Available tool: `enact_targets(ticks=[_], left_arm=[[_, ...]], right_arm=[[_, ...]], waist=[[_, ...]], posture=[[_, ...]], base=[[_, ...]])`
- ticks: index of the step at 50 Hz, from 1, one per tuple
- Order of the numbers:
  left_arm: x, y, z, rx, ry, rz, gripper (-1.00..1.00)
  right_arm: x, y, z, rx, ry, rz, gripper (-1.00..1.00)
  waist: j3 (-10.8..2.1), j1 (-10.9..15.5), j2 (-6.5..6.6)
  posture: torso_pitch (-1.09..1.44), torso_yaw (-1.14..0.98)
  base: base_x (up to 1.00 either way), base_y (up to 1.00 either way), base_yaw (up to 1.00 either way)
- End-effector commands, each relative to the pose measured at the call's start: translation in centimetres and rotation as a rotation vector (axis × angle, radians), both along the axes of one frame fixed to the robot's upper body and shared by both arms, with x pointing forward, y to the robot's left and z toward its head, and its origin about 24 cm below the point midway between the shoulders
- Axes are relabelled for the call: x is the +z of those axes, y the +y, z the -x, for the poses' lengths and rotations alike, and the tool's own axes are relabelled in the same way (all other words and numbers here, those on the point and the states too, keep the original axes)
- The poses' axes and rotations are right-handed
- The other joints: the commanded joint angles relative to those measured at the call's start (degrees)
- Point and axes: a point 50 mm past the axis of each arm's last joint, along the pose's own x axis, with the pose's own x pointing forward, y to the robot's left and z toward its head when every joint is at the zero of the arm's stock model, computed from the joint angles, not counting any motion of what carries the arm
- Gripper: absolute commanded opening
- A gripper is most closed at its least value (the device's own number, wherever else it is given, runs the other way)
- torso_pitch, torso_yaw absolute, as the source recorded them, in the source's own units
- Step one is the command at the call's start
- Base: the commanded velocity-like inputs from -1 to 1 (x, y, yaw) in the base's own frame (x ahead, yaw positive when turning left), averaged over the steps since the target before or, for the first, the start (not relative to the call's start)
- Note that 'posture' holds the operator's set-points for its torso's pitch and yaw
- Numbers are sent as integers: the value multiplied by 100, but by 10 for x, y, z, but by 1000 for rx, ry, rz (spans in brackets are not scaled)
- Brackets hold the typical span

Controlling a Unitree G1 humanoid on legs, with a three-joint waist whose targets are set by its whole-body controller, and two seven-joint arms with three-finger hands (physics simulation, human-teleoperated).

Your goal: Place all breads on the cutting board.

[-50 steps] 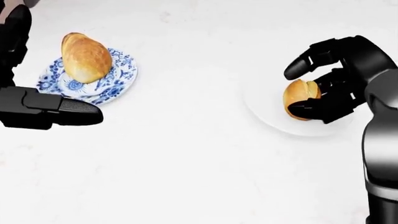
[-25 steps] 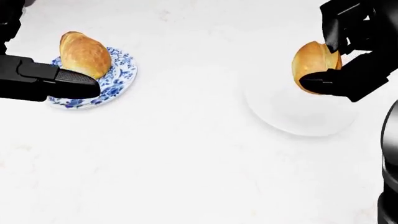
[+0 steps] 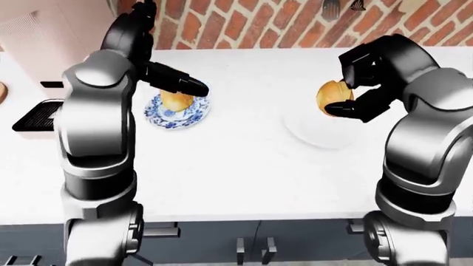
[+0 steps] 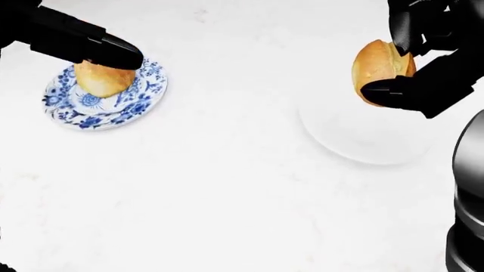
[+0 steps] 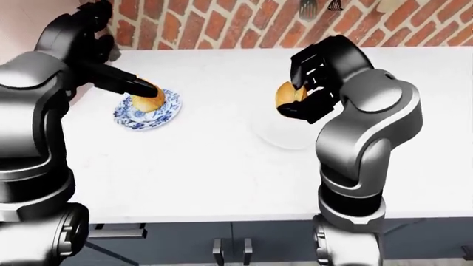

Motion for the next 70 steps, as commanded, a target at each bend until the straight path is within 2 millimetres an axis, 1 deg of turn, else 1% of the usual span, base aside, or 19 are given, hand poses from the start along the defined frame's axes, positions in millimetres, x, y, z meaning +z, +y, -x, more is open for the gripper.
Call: enact_targets(ticks=[1, 3, 7, 9, 11, 15, 21, 24, 30, 37, 41, 47, 64, 67, 70], left_arm=[[18, 2, 2, -5, -54, -17, 100], [17, 5, -6, 0, -33, -27, 100], [18, 8, -13, 5, -17, -44, 100], [18, 7, -16, -22, -4, -61, 100], [17, 10, -22, -18, 13, -92, 100], [18, 15, -32, 6, 23, -97, 100], [18, 18, -44, 20, 44, -108, 100], [12, 20, -51, 30, 72, -134, 100], [8, 20, -57, 40, 95, -185, 100], [3, 20, -66, 50, 118, -201, 100], [-2, 20, -72, 57, 145, -227, 100], [-13, 20, -79, 52, 181, -241, 100], [-25, 23, -91, 86, 216, -249, 100], [-32, 22, -93, 86, 235, -262, 100], [-34, 21, -95, 88, 236, -258, 100]], right_arm=[[13, 1, 5, -1, -67, 21, -100], [13, 2, 5, 0, -66, 23, -100], [12, 2, 4, 3, -62, 23, -100], [11, 4, 5, 17, -58, 26, -100], [11, 3, 3, 18, -56, 28, -100], [11, 4, 3, 18, -56, 29, -100], [6, 1, 2, 12, -49, 20, -100], [7, 1, 1, 12, -52, 23, -100], [0, 0, 0, 10, -41, 16, -100], [-1, 2, -1, 12, -38, 19, -100], [-5, 3, -3, 14, -30, 20, -100], [-6, 4, -4, 15, -26, 19, -100], [-12, 4, -5, 13, -21, 15, -100], [-14, 3, -5, 12, -18, 14, -100], [-16, 4, -6, 13, -16, 15, -100]], waist=[[-171, 5, -11], [-168, 7, -17], [-183, 4, -26], [-185, 4, -33], [-185, 4, -40], [-193, 9, -51], [-204, 8, -62], [-213, 11, -66], [-220, 10, -65], [-229, 8, -74], [-235, 12, -75], [-254, 9, -77], [-291, 6, -74], [-299, 5, -74], [-310, 6, -75]], posture=[[0, 0], [0, 0], [0, 0], [0, 0], [0, 0], [0, 0], [0, 0], [0, 0], [0, 0], [0, 0], [0, 0], [0, 0], [0, 0], [0, 0], [0, 0]], base=[[0, 0, 0], [0, 0, 0], [0, 0, 0], [0, 0, 0], [0, 0, 0], [0, 0, 0], [0, 0, 0], [0, 0, 0], [0, 0, 0], [0, 0, 0], [0, 0, 0], [0, 0, 0], [0, 0, 0], [0, 0, 0], [0, 0, 0]])
